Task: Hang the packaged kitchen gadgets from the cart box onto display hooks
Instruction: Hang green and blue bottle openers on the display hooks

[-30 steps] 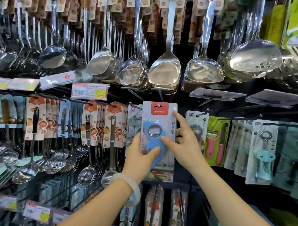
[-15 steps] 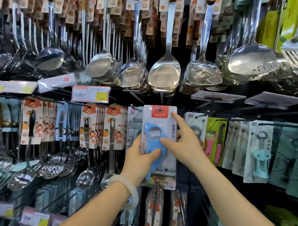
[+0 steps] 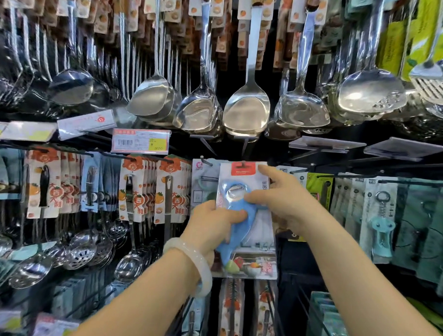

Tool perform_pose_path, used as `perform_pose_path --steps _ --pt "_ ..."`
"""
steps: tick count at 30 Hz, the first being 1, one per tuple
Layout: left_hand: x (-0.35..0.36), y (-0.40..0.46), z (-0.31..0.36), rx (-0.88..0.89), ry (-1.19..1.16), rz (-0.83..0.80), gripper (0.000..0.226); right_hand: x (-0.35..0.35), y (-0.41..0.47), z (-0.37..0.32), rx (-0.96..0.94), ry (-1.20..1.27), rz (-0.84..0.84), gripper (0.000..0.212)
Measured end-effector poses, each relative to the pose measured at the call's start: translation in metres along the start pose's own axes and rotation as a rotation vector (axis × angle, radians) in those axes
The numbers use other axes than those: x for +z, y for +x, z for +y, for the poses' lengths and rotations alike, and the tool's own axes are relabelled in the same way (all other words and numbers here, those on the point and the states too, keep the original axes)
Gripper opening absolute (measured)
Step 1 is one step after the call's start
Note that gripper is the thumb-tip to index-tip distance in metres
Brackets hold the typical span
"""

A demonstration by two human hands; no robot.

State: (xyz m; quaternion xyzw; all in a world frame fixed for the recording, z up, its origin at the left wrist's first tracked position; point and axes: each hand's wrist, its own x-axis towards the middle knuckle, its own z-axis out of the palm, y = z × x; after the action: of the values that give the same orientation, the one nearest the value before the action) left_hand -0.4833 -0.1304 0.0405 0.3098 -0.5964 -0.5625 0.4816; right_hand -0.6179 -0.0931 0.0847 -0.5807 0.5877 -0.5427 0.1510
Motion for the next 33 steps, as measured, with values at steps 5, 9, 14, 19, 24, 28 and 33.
perform_pose_path --steps 5,9,14,19,24,28,33 --pt "-0.003 0.01 -0.009 0.057 0.154 0.015 0.036 0.01 0.01 0.012 0.02 -0.06 -0.022 0.071" --pt "0.0 0.024 -0.031 0.102 0.234 0.049 0.045 0.023 0.021 0.035 -0.009 -0.196 0.052 0.07" --pt "0.008 0.025 -0.056 0.14 0.518 0.228 0.074 0.033 0.025 0.056 0.063 -0.406 0.102 0.065" --pt "0.027 0.005 -0.09 0.407 0.721 0.101 0.08 0.026 -0.02 0.098 0.022 -0.559 0.157 0.057" --pt "0.083 -0.007 -0.12 0.472 0.954 -0.2 0.076 -0.019 -0.084 0.151 0.138 -0.839 0.228 0.119" --pt "0.154 -0.031 -0.135 0.504 1.003 -0.466 0.07 -0.086 -0.142 0.185 0.32 -1.019 0.246 0.12" --pt "0.255 -0.071 -0.149 0.592 1.047 -0.7 0.07 -0.177 -0.203 0.205 0.452 -1.123 0.327 0.119"
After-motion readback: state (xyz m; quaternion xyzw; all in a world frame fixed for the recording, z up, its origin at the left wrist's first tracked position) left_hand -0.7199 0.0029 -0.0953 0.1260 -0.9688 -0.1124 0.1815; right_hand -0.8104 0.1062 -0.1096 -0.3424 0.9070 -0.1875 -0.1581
